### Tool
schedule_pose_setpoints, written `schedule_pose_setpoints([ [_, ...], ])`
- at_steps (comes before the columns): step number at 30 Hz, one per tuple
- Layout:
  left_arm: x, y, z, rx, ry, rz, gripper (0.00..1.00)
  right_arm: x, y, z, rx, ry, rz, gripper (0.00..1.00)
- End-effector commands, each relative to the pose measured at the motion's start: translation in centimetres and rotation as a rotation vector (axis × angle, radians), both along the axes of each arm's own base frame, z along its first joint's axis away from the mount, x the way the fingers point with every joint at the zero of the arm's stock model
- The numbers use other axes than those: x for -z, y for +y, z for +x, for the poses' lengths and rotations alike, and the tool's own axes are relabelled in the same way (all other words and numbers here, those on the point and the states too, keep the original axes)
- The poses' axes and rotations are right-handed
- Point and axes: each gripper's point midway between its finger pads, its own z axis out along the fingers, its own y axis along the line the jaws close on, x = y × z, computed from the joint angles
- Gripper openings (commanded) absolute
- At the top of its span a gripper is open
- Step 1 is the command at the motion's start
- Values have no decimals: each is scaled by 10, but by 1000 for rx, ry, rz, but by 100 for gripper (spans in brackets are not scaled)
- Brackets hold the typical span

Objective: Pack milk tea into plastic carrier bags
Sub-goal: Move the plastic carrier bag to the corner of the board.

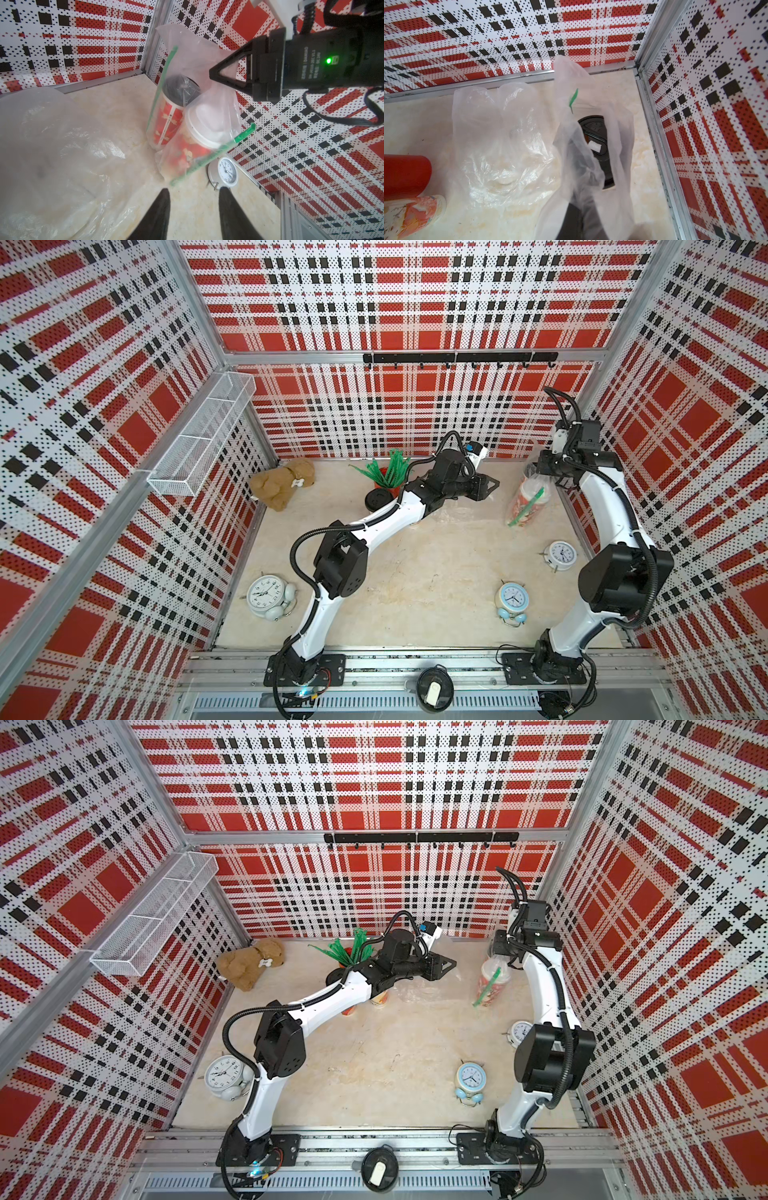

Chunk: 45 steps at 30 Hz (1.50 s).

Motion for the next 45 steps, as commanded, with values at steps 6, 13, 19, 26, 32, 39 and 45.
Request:
schedule_pose_setpoints([
  [6, -25, 0, -8, 9, -30, -41, 42, -31, -17, 35, -26, -122, -93, 0],
  [13, -22, -1, -4, 6, -24, -41, 42, -32, -33, 50, -31, -152, -116, 0],
  [19, -18, -4, -2, 11, -15, -44, 42, -22, -40, 59, -46, -148, -135, 0],
  [26, -17, -8, -2, 19, -6, -50, 42, -4, -37, 59, -75, -114, -125, 0],
  [32, -14, -8, -2, 24, -1, -47, 42, 9, -39, 49, -61, -75, -136, 19],
  [39, -8, -8, -2, 28, 8, -38, 42, 15, -42, 42, -45, -40, -144, 83],
  [45, -3, -7, -2, 32, -6, 2, 42, -1, -42, 36, -27, -64, -145, 100],
])
